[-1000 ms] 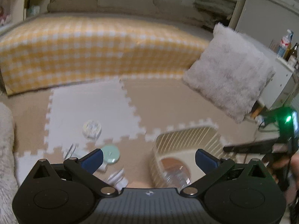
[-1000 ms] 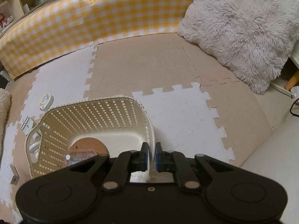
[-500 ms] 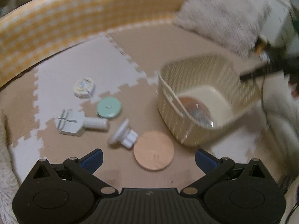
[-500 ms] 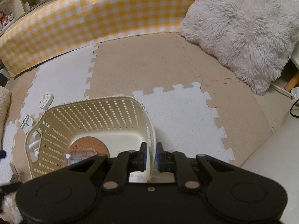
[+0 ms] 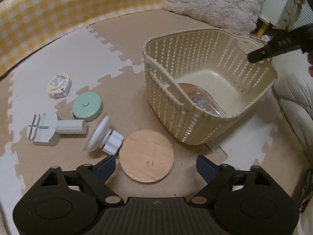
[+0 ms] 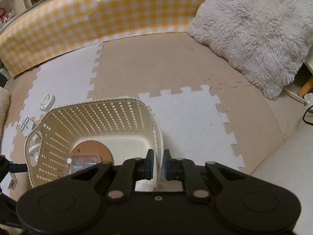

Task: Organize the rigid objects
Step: 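Move the left tool back over the wooden disc and close on it, then lift the wooden disc with the left tool and drop it into the basket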

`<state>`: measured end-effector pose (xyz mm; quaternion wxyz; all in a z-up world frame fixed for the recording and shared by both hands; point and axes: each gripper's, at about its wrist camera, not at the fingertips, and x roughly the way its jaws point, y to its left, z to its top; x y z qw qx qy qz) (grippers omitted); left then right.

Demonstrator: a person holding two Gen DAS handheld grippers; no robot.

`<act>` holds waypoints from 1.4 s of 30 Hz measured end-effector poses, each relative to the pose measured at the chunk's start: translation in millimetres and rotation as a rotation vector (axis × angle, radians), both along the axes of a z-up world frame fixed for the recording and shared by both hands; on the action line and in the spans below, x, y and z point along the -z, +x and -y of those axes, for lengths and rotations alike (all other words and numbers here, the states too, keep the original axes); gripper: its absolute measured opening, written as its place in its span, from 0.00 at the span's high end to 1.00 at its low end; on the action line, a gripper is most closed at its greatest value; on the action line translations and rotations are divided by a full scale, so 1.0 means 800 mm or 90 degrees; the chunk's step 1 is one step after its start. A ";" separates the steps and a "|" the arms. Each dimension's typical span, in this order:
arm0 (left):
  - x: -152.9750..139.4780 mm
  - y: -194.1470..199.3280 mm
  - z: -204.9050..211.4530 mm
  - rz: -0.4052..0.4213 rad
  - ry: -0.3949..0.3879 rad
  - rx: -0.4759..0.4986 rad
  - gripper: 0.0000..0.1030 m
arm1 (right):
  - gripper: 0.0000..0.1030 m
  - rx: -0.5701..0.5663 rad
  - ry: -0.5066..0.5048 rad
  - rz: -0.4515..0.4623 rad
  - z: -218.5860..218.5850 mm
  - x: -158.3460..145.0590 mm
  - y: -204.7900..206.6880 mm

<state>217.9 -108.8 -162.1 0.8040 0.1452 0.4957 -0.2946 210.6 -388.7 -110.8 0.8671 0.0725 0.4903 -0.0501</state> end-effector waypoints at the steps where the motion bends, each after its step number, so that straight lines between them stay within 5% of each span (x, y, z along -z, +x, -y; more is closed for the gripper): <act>1: 0.002 0.001 0.000 0.000 -0.001 -0.008 0.20 | 0.90 0.000 0.000 -0.001 0.000 0.000 0.000; 14: 0.026 0.018 0.006 -0.001 -0.023 -0.019 0.20 | 0.92 -0.004 -0.013 -0.004 -0.003 0.000 0.001; 19: 0.025 0.016 0.008 0.021 -0.007 -0.026 0.34 | 0.92 -0.001 -0.004 -0.003 0.000 0.000 0.001; 25: 0.022 0.019 0.006 0.015 0.007 -0.033 0.34 | 0.92 0.000 -0.001 -0.002 0.001 0.000 0.001; 42: -0.036 0.006 -0.020 -0.013 -0.051 -0.118 0.34 | 0.92 0.001 0.000 -0.002 0.001 0.001 0.001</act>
